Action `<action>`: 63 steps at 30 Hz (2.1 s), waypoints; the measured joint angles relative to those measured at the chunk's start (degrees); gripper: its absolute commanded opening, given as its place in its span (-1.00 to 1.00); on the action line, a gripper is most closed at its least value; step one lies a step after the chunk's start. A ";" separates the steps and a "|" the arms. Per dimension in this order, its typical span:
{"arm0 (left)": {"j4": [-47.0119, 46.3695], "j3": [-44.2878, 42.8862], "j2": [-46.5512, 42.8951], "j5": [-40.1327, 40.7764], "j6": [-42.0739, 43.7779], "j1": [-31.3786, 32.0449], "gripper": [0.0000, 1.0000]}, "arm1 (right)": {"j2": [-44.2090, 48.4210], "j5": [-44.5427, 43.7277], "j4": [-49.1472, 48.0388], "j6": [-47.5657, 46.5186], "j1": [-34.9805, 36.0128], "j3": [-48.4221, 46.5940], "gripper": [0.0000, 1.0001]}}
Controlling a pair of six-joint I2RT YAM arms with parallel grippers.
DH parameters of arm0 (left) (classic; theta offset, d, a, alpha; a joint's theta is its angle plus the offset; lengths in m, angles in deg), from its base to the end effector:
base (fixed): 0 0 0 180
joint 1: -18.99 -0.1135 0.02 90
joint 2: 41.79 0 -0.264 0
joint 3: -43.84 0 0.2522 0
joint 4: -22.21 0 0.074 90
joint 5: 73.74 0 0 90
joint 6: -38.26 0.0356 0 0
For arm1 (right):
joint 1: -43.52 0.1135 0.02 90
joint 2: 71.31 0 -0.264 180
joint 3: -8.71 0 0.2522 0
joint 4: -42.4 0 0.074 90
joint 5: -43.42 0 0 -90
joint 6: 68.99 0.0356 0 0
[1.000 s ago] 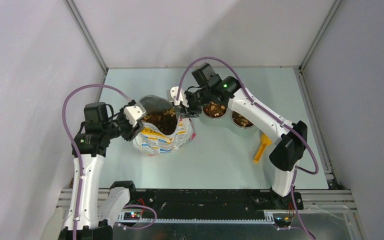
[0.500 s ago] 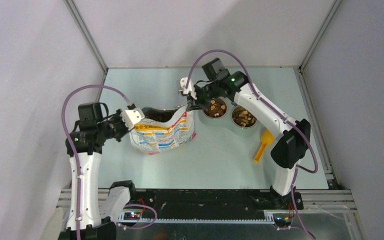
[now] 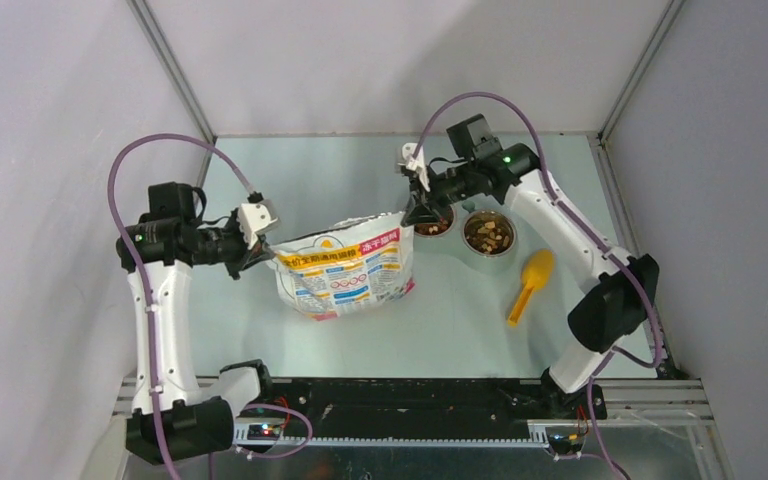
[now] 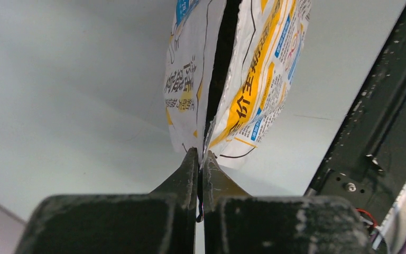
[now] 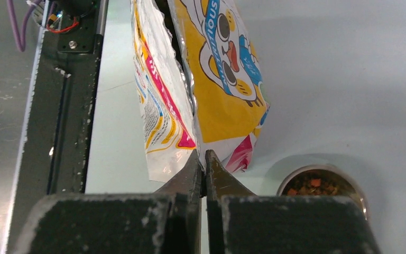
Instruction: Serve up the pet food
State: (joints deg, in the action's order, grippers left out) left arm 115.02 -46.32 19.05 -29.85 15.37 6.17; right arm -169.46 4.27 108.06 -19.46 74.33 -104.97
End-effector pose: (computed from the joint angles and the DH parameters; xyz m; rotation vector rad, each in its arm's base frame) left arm 0.1571 0.0094 0.3792 1.2321 1.9067 -0.3951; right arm 0.2970 0.2093 0.3683 -1.5967 1.5733 0.9789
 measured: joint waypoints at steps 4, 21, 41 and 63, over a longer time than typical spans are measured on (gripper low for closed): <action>1.11 0.02 -0.26 -0.46 -0.17 2.99 -1.00 | 5.03 -0.35 0.81 -0.04 -0.33 5.29 -1.00; -1.40 1.73 -1.95 2.86 -2.69 7.56 -1.00 | 7.32 -12.83 5.01 -10.01 14.25 -0.87 0.55; -10.97 3.50 -5.66 4.02 -6.78 13.90 0.36 | 2.91 -23.41 3.45 -0.13 15.21 -1.99 -1.00; -15.89 3.13 2.25 5.77 -11.63 28.04 -0.42 | 2.47 -17.29 1.53 3.02 10.12 -3.30 0.16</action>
State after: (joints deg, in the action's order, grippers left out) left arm 99.13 -43.19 21.30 -24.08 3.74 34.21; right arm -166.99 -13.02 109.59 -16.44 84.45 -108.27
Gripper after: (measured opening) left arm 0.154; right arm 0.545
